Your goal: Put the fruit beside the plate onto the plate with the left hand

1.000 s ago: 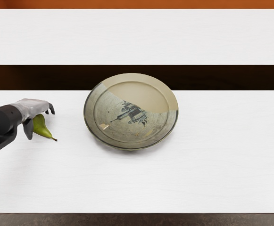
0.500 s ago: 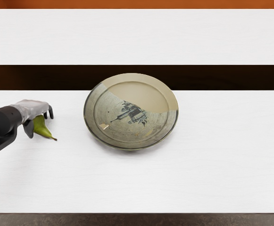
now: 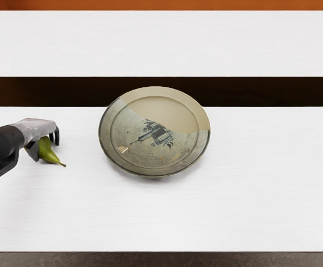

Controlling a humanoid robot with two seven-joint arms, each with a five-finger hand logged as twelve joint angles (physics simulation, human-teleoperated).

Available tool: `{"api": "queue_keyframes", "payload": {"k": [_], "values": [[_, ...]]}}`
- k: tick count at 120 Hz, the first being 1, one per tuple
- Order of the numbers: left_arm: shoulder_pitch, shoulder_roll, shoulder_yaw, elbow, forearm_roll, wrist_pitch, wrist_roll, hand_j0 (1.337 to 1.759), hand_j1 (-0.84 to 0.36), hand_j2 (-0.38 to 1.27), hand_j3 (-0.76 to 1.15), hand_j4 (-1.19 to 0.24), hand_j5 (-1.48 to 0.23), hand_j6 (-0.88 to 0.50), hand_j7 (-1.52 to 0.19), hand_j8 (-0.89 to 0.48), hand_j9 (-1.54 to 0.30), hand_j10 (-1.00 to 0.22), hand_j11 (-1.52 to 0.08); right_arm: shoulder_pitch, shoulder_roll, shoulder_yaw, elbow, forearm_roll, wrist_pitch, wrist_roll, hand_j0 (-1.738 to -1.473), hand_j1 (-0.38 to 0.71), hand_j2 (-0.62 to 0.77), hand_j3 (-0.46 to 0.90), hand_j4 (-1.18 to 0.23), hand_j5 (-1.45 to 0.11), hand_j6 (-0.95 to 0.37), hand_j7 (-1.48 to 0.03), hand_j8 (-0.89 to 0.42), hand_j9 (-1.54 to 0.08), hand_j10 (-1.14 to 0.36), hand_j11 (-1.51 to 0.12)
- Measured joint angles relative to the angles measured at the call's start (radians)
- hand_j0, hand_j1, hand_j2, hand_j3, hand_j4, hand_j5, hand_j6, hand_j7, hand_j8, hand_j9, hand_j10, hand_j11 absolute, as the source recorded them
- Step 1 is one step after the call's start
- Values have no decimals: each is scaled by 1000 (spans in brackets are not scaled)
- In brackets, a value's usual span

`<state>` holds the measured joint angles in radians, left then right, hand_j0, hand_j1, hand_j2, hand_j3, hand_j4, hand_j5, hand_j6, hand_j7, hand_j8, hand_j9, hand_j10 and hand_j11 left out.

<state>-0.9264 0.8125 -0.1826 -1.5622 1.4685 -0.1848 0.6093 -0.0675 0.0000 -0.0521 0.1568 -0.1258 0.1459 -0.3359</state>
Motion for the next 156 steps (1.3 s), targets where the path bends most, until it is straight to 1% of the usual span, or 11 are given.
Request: {"api": "queue_keyframes", "payload": {"k": [15, 40, 43, 50, 73, 89, 95, 109, 128, 144, 156], "values": [[-4, 4, 0, 0, -1, -2, 1, 1653, -211, 153, 0, -612, -796, -452, -754, -316, -810, -429, -822, 0, 0, 0, 0, 0, 0, 0, -1658, -349, 0, 0, 0, 0, 0, 0, 0, 0, 0, 0], [-9, 8, -4, 0, -3, -2, 1, 1651, -185, 165, 0, -637, -845, -456, -828, -335, -860, -457, -877, -1, 0, 0, 0, 0, 0, 0, -1658, -349, 0, 0, 0, 0, 0, 0, 0, 0, 0, 0], [-20, 12, -5, 0, -5, -3, 1, 1652, -179, 199, 0, -636, -853, -465, -835, -341, -865, -469, -879, -1, 0, 0, 0, 0, 0, 0, -1658, -349, 0, 0, 0, 0, 0, 0, 0, 0, 0, 0], [-32, 22, -5, 0, -5, -3, 1, 1651, -169, 143, 0, -641, -855, -459, -843, -344, -869, -466, -886, -1, 0, 0, 0, 0, 0, 0, -1658, -349, 0, 0, 0, 0, 0, 0, 0, 0, 0, 0], [-64, 19, -12, -2, -10, -4, 1, 1650, -163, 138, 0, -642, -870, -457, -856, -346, -876, -468, -899, -1, 0, 0, 0, 0, 0, 0, -1658, -349, 0, 0, 0, 0, 0, 0, 0, 0, 0, 0], [-115, 10, -15, -5, -12, -4, 1, 1652, -172, 239, 0, -647, -867, -467, -857, -354, -874, -488, -895, 0, 0, 0, 0, 0, 0, 0, -1658, -349, 0, 0, 0, 0, 0, 0, 0, 0, 0, 0], [-130, -2, -15, -6, -13, -5, 1, 1653, -186, 329, 0, -647, -867, -488, -857, -374, -872, -513, -887, 0, 0, 0, 0, 0, 0, 0, -1658, -349, 0, 0, 0, 0, 0, 0, 0, 0, 0, 0], [-166, -33, -22, -10, -22, -6, 1, 1654, -194, 433, 0, -640, -875, -526, -856, -415, -870, -561, -878, 0, 0, 0, 0, 0, 0, 0, -1658, -349, 0, 0, 0, 0, 0, 0, 0, 0, 0, 0], [-215, -59, -27, -19, -59, -7, 1, 1655, -161, 353, 0, -634, -882, -537, -858, -431, -868, -577, -874, 0, 0, 0, 0, 0, 0, 0, -1658, -349, 0, 0, 0, 0, 0, 0, 0, 0, 0, 0], [-245, -102, -29, -20, -89, -7, 1, 1655, -176, 415, 0, -627, -887, -546, -857, -439, -866, -589, -868, 0, 0, 1, 0, 0, 0, 0, -1658, -349, 0, 0, 0, 0, 0, 0, 0, 0, 0, 0], [-249, -135, -39, -21, -96, -8, 1, 1655, -186, 434, 0, -625, -888, -541, -853, -436, -861, -583, -866, -1, 0, 1, 0, 0, 0, 0, -1658, -349, 0, 0, 0, 0, 0, 0, 0, 0, 0, 0]]}}
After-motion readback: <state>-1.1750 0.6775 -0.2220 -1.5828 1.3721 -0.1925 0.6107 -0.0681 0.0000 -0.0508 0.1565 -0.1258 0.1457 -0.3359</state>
